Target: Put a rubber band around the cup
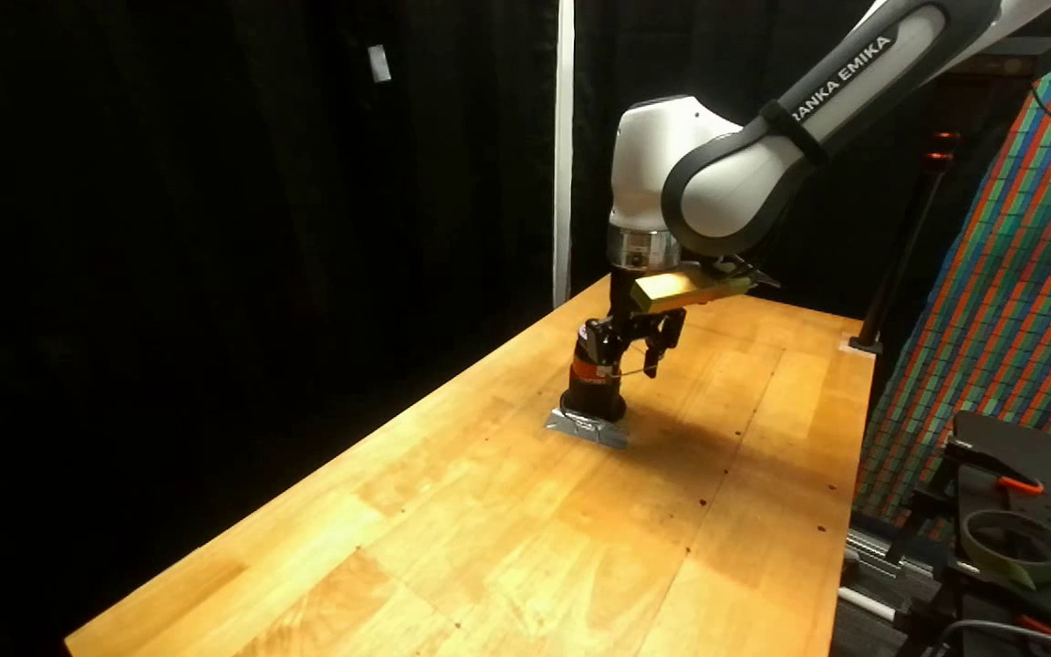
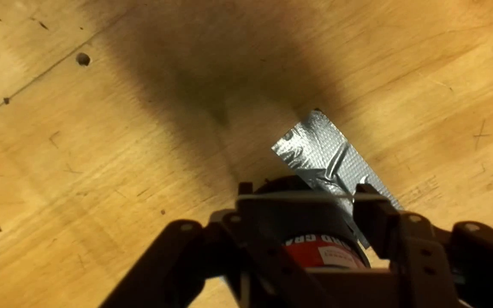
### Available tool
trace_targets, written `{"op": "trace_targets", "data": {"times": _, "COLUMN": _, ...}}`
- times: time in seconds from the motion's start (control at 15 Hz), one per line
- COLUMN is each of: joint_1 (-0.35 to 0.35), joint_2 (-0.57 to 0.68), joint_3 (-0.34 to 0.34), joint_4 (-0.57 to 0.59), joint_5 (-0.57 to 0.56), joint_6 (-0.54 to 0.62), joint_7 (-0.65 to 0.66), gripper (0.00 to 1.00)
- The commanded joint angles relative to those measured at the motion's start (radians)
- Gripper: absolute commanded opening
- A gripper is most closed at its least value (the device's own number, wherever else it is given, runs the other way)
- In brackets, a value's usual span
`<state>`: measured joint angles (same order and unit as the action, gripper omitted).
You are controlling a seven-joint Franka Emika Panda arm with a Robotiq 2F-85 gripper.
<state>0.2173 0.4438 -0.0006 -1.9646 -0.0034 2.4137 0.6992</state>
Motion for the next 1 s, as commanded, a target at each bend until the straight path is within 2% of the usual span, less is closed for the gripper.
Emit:
{"op": "trace_targets", "data": {"times": 0.0, "joint_1": 0.022, "joint_2": -0.102, "joint_3": -0.001, "joint_4": -0.146, "joint_5": 0.003, "joint_6": 0.115, "joint_7": 0.04, "gripper": 0.35}}
{"op": "trace_targets", "data": {"times": 0.2, "joint_1": 0.063, "joint_2": -0.159, "joint_3": -0.031, "joint_4": -0.249, "joint_5": -0.058, "joint_6": 0.294, "joint_7": 0.125, "gripper": 0.15}}
{"op": "trace_targets", "data": {"times": 0.4, "joint_1": 0.134, "joint_2": -0.192, "joint_3": -0.103, "joint_4": -0.341, "joint_5": -0.188, "joint_6": 0.5, "joint_7": 0.27, "gripper": 0.07}}
{"op": "trace_targets", "data": {"times": 0.47, "joint_1": 0.166, "joint_2": -0.197, "joint_3": -0.143, "joint_4": -0.36, "joint_5": -0.245, "joint_6": 0.549, "joint_7": 0.327, "gripper": 0.11}}
{"op": "trace_targets", "data": {"times": 0.67, "joint_1": 0.326, "joint_2": -0.185, "joint_3": -0.35, "joint_4": -0.384, "joint_5": -0.488, "joint_6": 0.673, "joint_7": 0.555, "gripper": 0.14}}
{"op": "trace_targets", "data": {"times": 0.93, "joint_1": 0.579, "joint_2": -0.142, "joint_3": -0.666, "joint_4": -0.338, "joint_5": -0.79, "joint_6": 0.732, "joint_7": 0.859, "gripper": 0.13}}
